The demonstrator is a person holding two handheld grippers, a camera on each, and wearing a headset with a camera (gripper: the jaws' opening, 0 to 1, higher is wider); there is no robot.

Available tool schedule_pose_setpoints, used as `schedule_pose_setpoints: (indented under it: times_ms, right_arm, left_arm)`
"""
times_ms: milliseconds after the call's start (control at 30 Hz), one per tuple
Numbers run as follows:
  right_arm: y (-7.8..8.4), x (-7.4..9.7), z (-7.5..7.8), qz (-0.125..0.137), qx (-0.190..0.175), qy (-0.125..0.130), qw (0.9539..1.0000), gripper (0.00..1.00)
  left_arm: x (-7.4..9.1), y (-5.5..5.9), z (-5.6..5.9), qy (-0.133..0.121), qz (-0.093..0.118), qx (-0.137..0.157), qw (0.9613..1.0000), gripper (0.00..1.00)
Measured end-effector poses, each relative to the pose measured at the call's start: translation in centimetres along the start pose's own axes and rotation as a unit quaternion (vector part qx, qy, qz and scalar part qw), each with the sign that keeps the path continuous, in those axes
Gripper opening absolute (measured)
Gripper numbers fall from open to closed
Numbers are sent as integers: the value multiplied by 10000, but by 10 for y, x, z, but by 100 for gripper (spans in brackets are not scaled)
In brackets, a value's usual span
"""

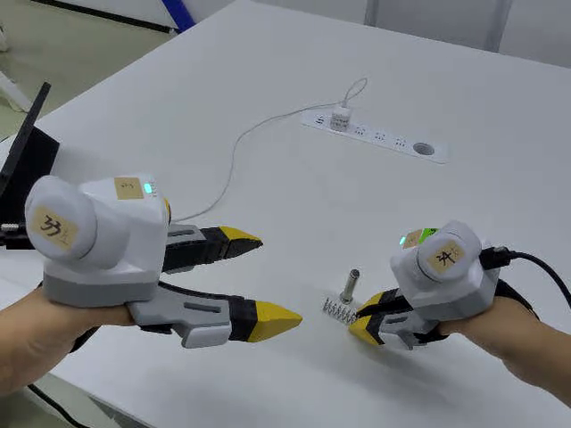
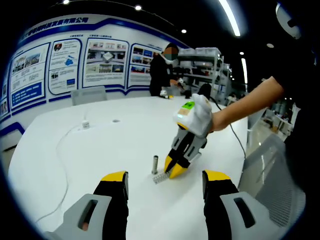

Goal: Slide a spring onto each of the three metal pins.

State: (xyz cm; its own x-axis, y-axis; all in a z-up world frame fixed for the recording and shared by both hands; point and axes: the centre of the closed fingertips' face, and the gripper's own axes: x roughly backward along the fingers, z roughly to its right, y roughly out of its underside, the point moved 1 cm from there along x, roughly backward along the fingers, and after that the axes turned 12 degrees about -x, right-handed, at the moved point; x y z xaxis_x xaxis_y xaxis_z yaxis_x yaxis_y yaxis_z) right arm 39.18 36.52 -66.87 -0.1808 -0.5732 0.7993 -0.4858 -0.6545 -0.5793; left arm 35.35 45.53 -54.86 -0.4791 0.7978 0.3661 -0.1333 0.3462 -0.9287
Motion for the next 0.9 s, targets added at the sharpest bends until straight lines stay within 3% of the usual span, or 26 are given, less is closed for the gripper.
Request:
schedule_pose_setpoints:
  times_ms: [333,433,667,900]
  right_arm:
    - [-16,24,-15,378,90,-173,9991,10]
    - [-28,40,-22,714,148,-293,9969,10]
    - [-42,80,-35,940,795,-342,9918,10]
    - [-41,105,-52,1028,1294,-425,9853,10]
  left_arm:
    - [-11,-7,8,124,-77,-213,9997,60]
    - [-16,-9,9,170,-104,-252,9995,58]
    - [-27,-19,17,307,-168,-433,9985,56]
    - [-36,-30,30,505,-218,-625,9965,52]
